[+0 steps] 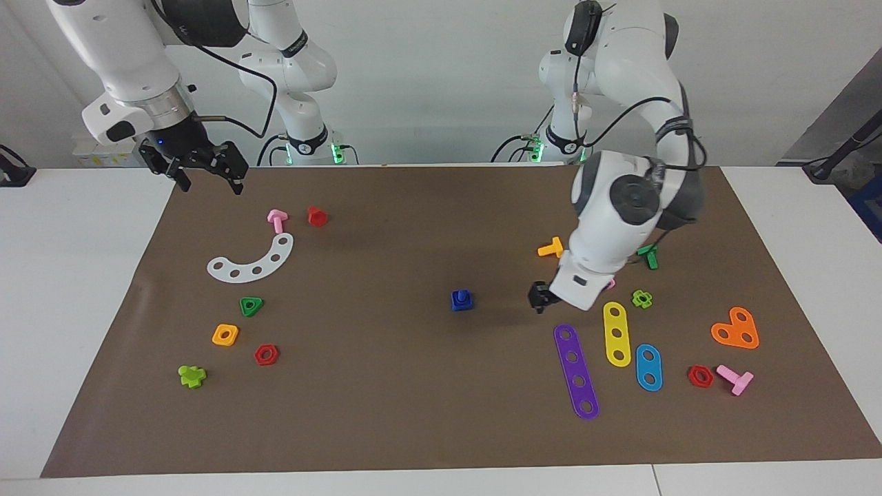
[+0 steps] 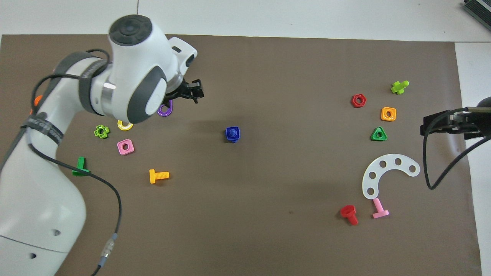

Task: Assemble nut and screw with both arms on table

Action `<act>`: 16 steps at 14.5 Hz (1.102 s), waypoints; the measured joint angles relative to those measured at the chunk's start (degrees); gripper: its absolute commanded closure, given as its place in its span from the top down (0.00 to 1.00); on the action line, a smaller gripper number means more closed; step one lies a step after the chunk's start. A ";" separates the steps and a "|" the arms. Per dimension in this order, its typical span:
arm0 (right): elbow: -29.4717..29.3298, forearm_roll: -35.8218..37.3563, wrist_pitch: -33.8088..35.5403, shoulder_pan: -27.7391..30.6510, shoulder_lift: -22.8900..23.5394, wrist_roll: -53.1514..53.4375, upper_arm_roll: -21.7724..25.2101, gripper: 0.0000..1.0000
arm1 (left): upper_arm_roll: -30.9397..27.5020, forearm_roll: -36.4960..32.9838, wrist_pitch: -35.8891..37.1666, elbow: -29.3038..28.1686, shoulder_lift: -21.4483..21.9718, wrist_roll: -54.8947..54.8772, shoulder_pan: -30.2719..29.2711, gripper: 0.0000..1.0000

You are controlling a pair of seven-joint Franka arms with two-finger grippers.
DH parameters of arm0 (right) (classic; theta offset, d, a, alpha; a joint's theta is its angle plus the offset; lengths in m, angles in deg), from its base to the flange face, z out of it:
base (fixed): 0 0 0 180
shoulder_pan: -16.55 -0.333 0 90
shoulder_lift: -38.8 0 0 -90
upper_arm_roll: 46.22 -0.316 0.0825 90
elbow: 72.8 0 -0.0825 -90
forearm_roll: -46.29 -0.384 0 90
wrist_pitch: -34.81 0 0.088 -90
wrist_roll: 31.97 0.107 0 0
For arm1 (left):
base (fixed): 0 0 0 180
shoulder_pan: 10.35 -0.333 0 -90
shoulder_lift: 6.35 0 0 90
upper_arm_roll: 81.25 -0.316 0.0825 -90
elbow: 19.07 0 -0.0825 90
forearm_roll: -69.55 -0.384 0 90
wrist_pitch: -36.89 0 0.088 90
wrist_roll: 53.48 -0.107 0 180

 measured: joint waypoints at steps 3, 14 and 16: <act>0.00 0.00 0.00 0.00 0.00 0.00 0.00 1.00 | 0.02 0.00 1.14 -3.79 3.44 -10.12 -5.89 0.81; 0.00 0.00 0.00 0.00 0.00 0.00 0.00 1.00 | 0.98 -0.05 3.23 -17.47 23.52 -7.69 -6.14 1.00; 0.00 0.00 0.00 0.00 0.00 0.00 0.00 1.00 | 1.18 -2.15 3.23 -17.46 24.39 -7.70 -6.11 1.00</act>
